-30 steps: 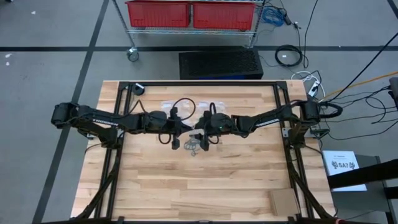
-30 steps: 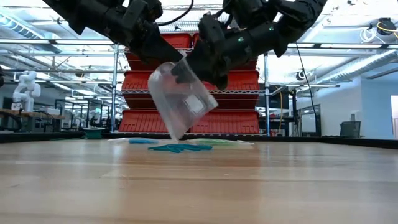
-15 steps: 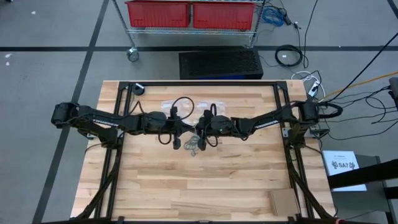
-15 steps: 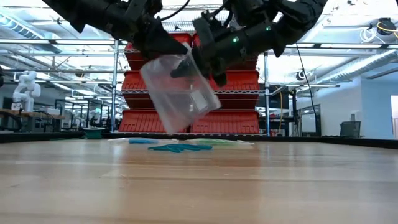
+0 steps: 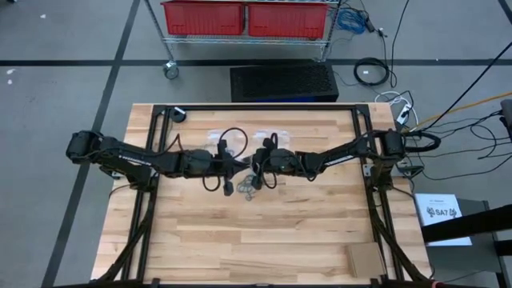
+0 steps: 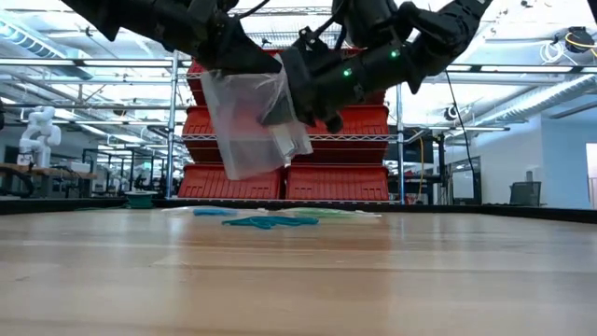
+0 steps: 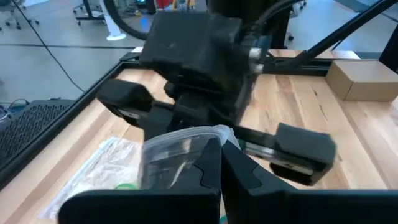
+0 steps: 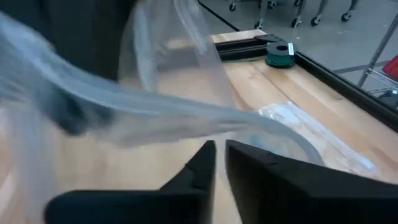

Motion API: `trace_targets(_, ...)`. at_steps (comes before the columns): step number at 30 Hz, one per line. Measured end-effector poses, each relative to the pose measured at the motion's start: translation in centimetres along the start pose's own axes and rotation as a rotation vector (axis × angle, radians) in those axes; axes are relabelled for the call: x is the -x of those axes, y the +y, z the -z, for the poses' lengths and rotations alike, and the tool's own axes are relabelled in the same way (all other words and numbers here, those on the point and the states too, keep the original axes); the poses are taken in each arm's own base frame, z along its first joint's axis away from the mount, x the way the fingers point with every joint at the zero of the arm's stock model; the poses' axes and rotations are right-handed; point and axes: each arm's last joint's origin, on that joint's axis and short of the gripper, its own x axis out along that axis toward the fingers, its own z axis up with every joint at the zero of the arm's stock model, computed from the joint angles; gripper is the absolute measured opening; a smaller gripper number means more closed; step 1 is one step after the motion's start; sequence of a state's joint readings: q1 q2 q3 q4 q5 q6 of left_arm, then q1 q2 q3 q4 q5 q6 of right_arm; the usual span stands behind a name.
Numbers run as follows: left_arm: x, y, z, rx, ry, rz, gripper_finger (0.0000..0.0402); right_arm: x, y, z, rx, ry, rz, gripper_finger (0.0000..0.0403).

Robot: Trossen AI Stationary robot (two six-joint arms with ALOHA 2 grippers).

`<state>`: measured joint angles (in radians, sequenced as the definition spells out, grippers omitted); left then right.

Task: Sort rubber bands
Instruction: Put the blue rubber band into the transparent zip bag

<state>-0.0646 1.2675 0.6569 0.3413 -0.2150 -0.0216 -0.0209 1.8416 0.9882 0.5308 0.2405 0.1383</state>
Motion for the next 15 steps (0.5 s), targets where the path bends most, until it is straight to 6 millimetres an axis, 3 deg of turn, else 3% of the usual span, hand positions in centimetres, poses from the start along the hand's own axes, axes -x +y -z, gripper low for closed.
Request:
trace_targets(9,0.5,0.1,2.6,0.038,-0.058,0.000,0.0000,-0.1,-0.6,0.5,-0.026,0.074,-0.038,0.0197)
trace_targets(15,0.6,0.8,3.2,0.038,-0.067,-0.022,0.0000,0.2,-0.4,0.4,-0.040,0.103,-0.132,0.0238)
